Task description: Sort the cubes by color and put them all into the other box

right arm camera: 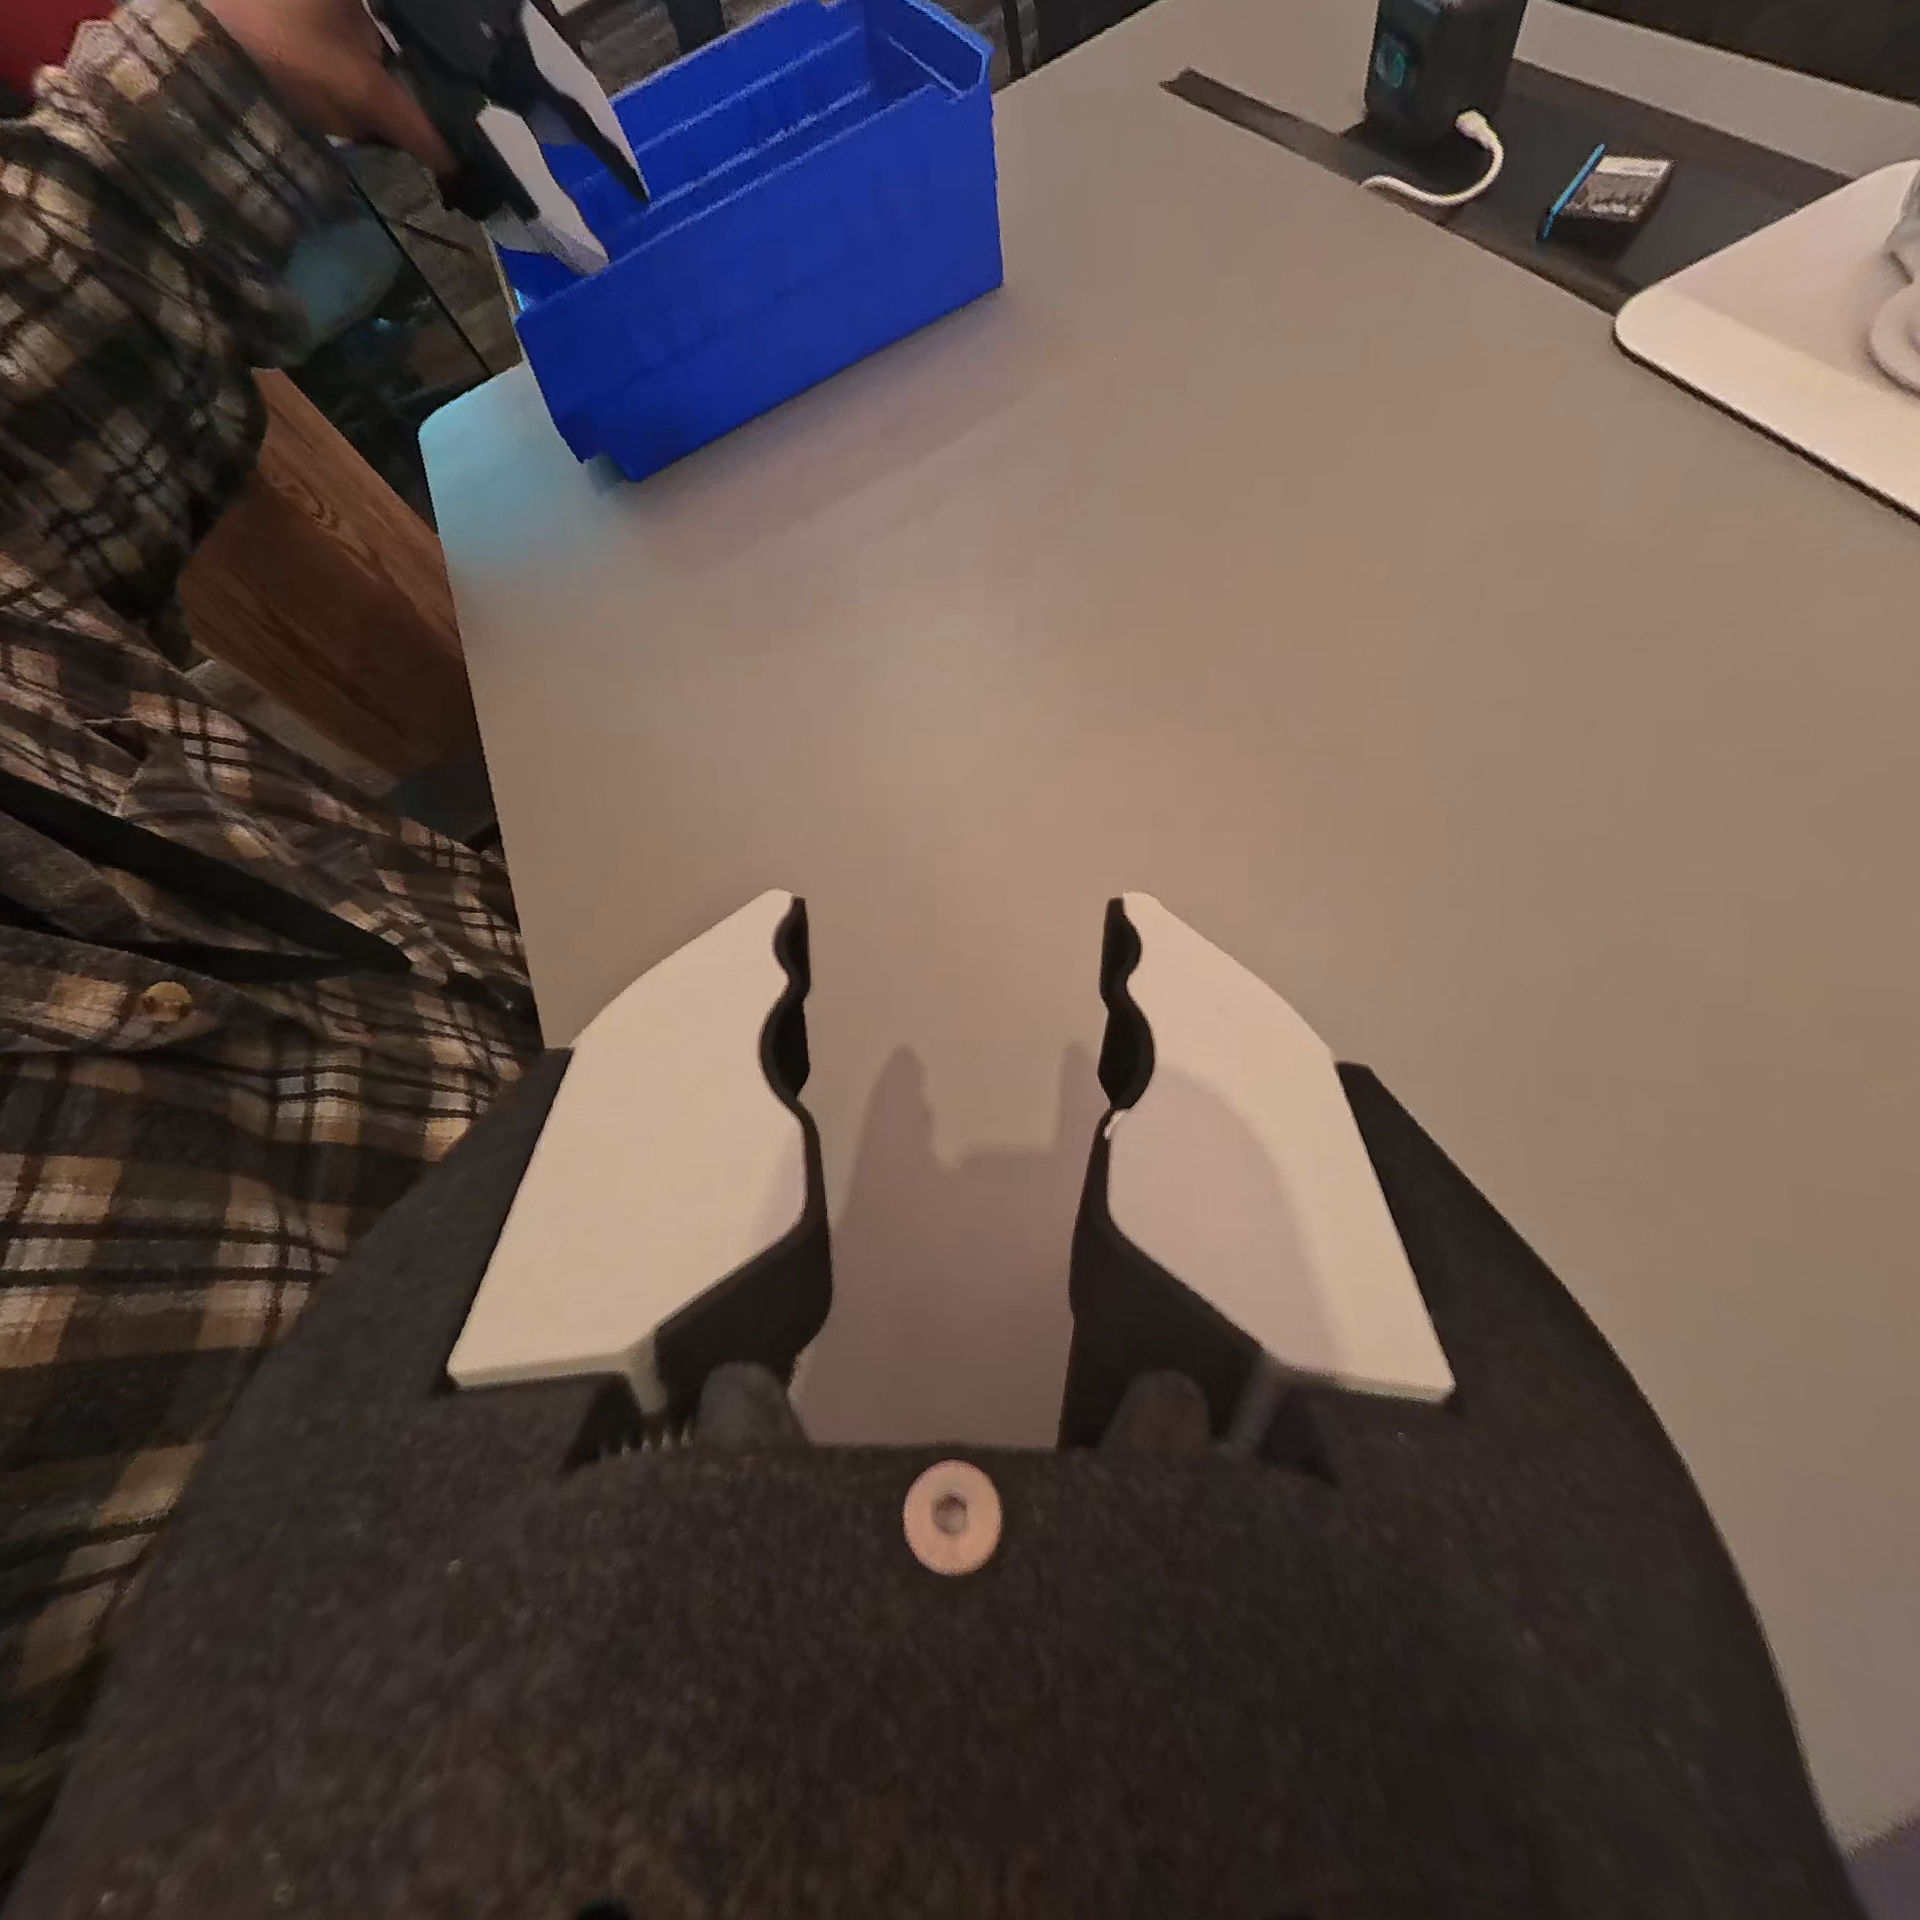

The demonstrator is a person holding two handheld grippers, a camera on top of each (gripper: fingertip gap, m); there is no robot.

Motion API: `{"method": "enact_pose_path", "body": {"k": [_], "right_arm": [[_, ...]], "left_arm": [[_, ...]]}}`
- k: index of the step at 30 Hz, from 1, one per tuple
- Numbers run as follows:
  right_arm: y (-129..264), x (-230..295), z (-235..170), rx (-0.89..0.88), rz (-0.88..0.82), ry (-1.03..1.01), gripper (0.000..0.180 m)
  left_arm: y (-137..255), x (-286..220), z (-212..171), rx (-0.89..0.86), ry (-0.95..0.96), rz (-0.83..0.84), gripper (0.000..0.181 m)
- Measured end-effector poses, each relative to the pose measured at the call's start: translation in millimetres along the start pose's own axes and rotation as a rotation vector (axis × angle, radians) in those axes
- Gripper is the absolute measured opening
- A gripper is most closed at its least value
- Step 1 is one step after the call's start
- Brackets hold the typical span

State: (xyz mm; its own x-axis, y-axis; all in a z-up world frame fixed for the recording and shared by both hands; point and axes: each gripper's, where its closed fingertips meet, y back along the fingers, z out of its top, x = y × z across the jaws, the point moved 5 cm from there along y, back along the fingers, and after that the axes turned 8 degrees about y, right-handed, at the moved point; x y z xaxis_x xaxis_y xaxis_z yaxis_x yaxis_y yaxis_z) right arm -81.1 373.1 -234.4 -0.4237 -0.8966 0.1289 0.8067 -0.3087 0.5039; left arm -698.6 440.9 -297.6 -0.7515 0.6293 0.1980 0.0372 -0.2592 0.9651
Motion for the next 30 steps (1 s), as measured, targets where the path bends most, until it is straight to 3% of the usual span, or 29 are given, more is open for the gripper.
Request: {"method": "enact_pose_path", "body": {"k": [6, 14, 25, 30], "right_arm": [[-3.1, 7.4, 9.0, 0.022, -0.013, 0.032, 0.054], [-2.7, 16.2, 15.0, 0.024, -0.033, 0.057, 0.055], [10.6, 33.6, 22.2, -0.005, -0.045, 0.102, 0.054], [24.9, 40.0, 5.6, -0.048, -0.060, 0.079, 0.053]], "left_arm": [[-10.4, 9.9, -15.4, 0.124, -0.361, -0.019, 0.058], [-42.0, 20.0, -37.2, 0.423, -0.539, -0.001, 0.054], [-58.6, 22.6, -34.9, 0.510, -0.501, 0.020, 0.023], [-29.7, 32.2, -13.4, 0.368, -0.383, 0.063, 0.023]]}}
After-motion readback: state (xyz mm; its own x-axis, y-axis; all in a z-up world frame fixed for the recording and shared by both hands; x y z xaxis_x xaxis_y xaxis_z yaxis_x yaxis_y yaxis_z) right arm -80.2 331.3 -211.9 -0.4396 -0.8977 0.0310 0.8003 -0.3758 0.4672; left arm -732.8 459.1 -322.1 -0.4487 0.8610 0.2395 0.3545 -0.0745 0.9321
